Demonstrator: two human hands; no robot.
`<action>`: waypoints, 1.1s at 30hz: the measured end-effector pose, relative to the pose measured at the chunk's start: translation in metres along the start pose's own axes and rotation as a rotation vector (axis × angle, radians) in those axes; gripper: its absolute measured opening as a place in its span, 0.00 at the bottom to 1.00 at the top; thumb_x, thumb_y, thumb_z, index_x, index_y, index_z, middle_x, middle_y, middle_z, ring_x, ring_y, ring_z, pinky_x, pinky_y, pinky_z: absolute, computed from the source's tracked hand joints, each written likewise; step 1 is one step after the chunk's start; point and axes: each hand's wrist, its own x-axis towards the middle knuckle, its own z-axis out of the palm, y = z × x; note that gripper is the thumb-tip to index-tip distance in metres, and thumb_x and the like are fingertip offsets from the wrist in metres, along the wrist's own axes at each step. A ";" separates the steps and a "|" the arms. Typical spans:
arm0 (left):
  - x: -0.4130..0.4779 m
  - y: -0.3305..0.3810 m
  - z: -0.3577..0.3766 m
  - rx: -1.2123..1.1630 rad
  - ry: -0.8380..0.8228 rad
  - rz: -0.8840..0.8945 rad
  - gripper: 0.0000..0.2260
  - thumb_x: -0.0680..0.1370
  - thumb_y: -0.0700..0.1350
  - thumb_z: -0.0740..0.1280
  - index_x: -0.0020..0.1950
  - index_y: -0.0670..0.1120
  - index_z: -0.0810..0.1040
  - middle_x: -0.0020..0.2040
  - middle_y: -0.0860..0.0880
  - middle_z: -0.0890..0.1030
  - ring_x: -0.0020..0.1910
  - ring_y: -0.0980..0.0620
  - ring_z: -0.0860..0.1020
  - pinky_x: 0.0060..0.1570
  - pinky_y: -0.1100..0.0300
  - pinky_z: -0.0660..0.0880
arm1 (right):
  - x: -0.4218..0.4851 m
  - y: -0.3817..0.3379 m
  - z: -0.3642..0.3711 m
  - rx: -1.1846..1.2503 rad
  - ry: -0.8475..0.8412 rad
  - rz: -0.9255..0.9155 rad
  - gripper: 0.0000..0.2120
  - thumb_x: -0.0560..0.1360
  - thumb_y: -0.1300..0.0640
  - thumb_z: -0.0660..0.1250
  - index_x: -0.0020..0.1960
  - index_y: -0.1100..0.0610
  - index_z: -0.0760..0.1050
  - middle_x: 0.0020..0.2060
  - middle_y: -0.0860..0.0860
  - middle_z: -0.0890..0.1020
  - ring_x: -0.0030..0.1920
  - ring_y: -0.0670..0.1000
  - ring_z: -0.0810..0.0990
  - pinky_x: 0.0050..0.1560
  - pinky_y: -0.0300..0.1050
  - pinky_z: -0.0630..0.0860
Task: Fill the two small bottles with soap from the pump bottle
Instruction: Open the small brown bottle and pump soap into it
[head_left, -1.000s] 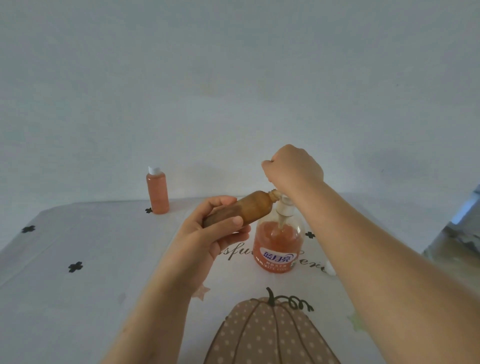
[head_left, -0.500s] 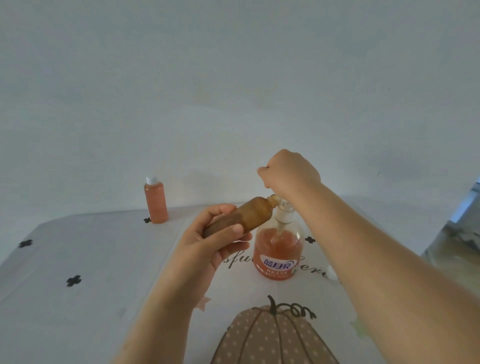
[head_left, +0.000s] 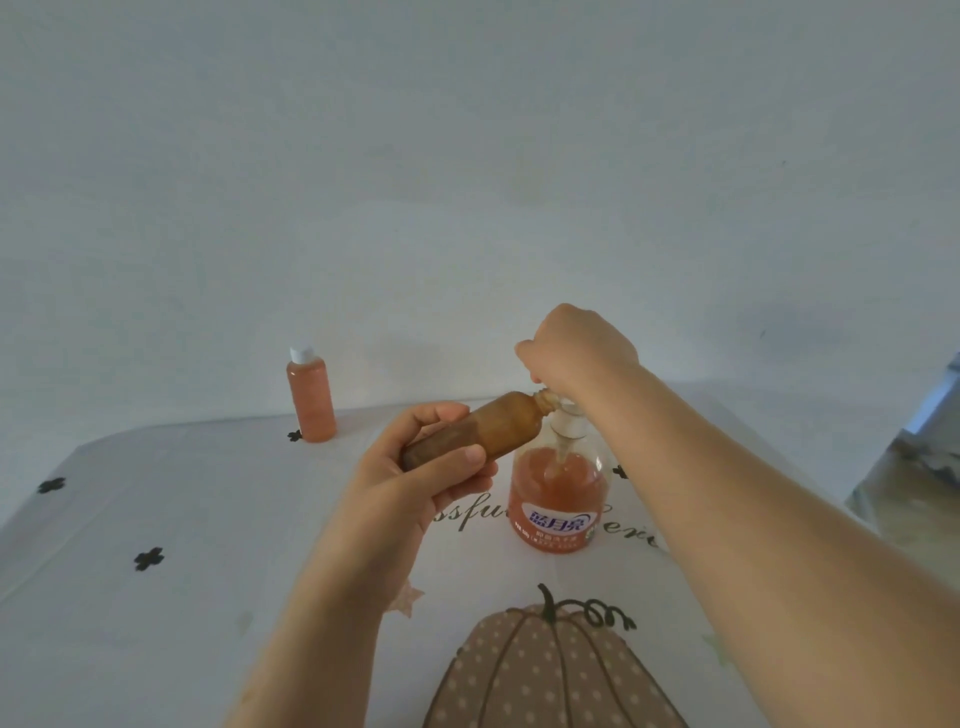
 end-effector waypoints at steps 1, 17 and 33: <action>-0.001 0.001 0.001 0.002 0.001 0.007 0.19 0.66 0.35 0.72 0.57 0.39 0.78 0.48 0.43 0.84 0.43 0.40 0.83 0.49 0.52 0.82 | -0.001 0.000 -0.002 0.006 0.012 -0.012 0.09 0.76 0.59 0.63 0.45 0.58 0.82 0.40 0.52 0.84 0.34 0.53 0.77 0.32 0.40 0.67; -0.003 0.002 0.005 -0.024 0.006 0.030 0.18 0.66 0.36 0.73 0.54 0.41 0.79 0.49 0.40 0.83 0.43 0.39 0.82 0.48 0.51 0.82 | -0.003 -0.002 -0.010 -0.063 0.101 -0.138 0.20 0.82 0.52 0.58 0.33 0.55 0.63 0.29 0.50 0.69 0.29 0.51 0.67 0.30 0.42 0.62; -0.003 0.001 0.001 -0.032 0.008 -0.001 0.18 0.66 0.35 0.73 0.55 0.40 0.79 0.46 0.42 0.84 0.42 0.40 0.83 0.47 0.52 0.82 | -0.001 0.004 0.002 -0.013 0.107 -0.099 0.18 0.82 0.53 0.59 0.34 0.57 0.69 0.29 0.51 0.72 0.29 0.52 0.70 0.31 0.41 0.64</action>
